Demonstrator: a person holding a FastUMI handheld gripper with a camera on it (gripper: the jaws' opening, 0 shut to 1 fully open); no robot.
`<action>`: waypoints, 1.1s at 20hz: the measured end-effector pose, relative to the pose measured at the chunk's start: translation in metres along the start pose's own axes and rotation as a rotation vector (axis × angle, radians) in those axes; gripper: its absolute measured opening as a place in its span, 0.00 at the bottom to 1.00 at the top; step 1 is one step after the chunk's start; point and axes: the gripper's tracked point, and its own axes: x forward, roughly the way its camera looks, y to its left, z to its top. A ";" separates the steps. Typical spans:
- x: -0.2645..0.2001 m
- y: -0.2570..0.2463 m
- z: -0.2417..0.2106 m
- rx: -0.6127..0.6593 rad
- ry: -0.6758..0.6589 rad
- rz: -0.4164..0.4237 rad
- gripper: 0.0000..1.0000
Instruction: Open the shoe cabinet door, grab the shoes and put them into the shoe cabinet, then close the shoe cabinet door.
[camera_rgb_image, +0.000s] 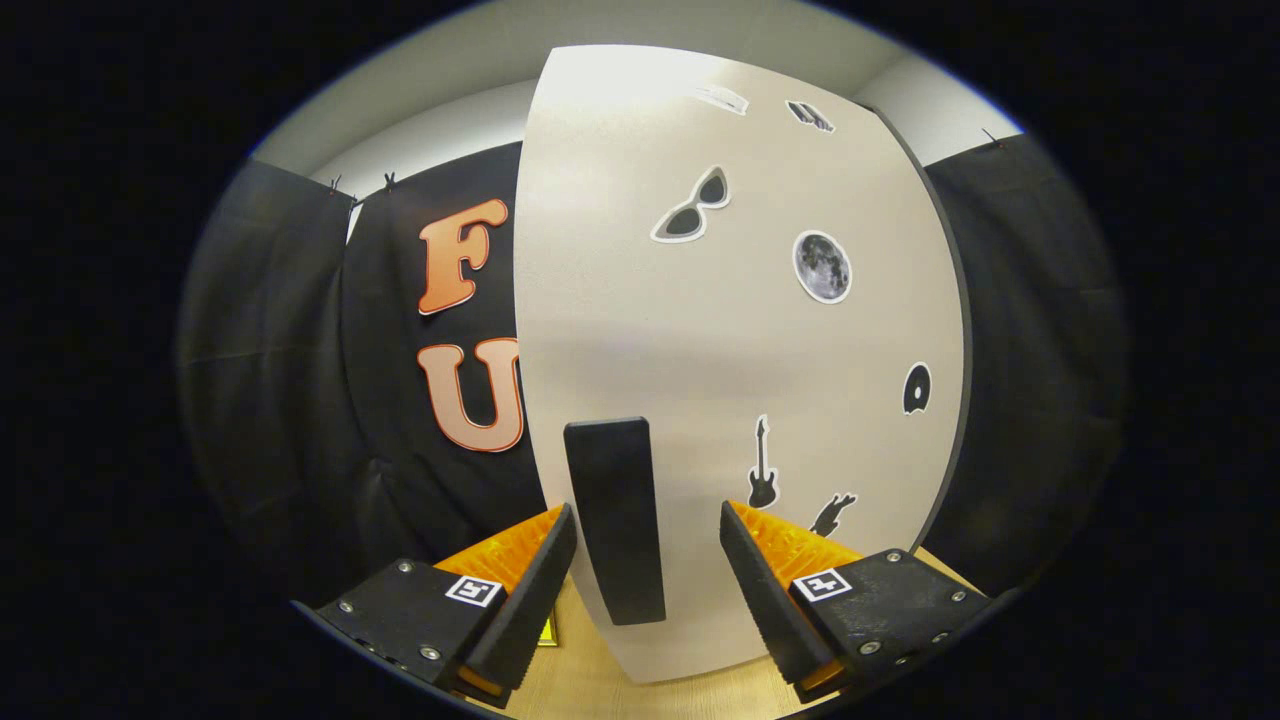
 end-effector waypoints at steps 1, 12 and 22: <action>0.004 0.000 0.000 0.001 0.002 0.002 0.91; 0.002 -0.002 0.030 0.030 0.000 -0.005 0.91; -0.114 -0.030 0.091 -0.079 -0.079 -0.028 0.93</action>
